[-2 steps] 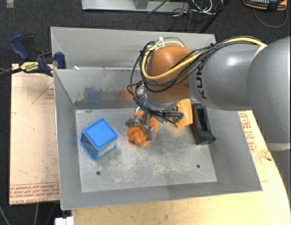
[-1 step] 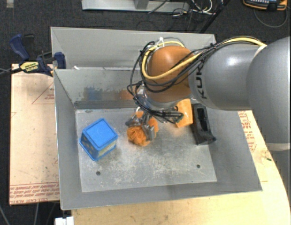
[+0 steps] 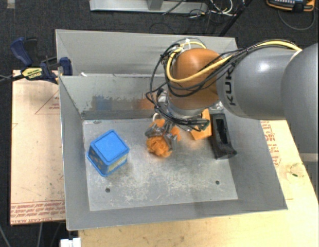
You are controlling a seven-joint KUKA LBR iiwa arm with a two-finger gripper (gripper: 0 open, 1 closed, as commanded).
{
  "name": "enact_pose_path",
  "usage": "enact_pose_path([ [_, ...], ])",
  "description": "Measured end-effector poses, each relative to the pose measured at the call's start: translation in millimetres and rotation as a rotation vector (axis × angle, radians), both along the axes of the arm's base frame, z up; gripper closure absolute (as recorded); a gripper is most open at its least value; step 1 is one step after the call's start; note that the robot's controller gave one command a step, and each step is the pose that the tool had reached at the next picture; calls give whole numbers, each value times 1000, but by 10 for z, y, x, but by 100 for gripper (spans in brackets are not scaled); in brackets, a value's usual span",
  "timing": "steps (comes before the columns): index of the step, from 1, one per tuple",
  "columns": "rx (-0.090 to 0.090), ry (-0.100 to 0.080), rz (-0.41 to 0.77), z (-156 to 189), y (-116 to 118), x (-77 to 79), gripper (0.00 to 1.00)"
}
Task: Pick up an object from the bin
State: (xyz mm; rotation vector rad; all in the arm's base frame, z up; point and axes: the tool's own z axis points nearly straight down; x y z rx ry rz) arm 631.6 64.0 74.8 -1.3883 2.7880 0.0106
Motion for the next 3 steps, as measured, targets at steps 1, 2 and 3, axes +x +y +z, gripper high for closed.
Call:
enact_pose_path([
  [1, 0, 0, 0, 0, 0, 0, 100],
  [2, 4, -8, 95, -6, -82, 84, 100],
  [3, 4, -8, 95, -6, -82, 84, 100],
])
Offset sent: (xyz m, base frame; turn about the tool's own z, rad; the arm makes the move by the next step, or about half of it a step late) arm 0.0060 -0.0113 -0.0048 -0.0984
